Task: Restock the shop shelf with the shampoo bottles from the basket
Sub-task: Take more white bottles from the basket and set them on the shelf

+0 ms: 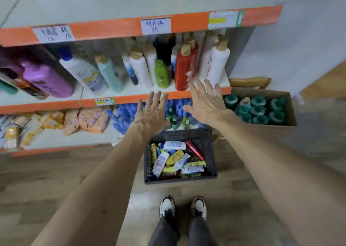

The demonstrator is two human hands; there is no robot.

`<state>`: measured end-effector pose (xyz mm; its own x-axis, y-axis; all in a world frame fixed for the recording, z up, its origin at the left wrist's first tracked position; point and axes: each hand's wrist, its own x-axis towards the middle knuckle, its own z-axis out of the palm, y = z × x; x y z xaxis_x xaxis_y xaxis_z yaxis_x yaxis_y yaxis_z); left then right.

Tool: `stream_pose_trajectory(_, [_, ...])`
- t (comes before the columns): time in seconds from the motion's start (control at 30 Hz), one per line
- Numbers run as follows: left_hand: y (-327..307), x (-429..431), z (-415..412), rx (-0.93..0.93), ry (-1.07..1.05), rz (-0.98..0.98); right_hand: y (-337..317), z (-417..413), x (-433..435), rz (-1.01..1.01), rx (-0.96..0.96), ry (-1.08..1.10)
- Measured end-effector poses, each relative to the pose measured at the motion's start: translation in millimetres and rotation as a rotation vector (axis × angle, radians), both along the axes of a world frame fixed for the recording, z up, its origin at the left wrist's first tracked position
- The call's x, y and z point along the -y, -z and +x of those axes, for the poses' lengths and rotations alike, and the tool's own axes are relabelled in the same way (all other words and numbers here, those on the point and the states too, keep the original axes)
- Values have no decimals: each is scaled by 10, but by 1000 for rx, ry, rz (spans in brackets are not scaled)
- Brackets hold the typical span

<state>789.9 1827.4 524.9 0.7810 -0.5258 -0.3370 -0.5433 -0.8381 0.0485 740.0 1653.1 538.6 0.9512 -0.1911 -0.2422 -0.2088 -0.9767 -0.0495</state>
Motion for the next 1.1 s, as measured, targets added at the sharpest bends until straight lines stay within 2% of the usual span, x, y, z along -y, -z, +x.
stream_pose_trajectory(0.17, [1390,-18,-90,-103,-8,0,1344,-142,42,61,-74,32])
stream_pose_trajectory(0.33, [3040,4,-232,-181,19,33,3005,-373,210,127,-121,40])
stream_pose_trajectory(0.53, [4915,-112,-319,-252,32,80,4895,-489,283,205,-262,51])
stream_pose_trajectory(0.63, [5944,-101,-304,-354,-5,86,5983,-519,306,214,-333,13])
stream_pose_trajectory(0.73, [6676,-86,-182,-390,-53,61,6719,-506,353,204,-397,3])
stream_pose_trajectory(0.87, [7216,96,-27,-340,-9,48,7236,-383,492,213,-508,12])
stream_pose_trajectory(0.93, [7283,191,24,-337,7,84,7280,-300,572,217,-507,32])
stream_pose_trajectory(1.1, [7212,115,137,-263,-77,6,7214,-277,613,227,-438,84])
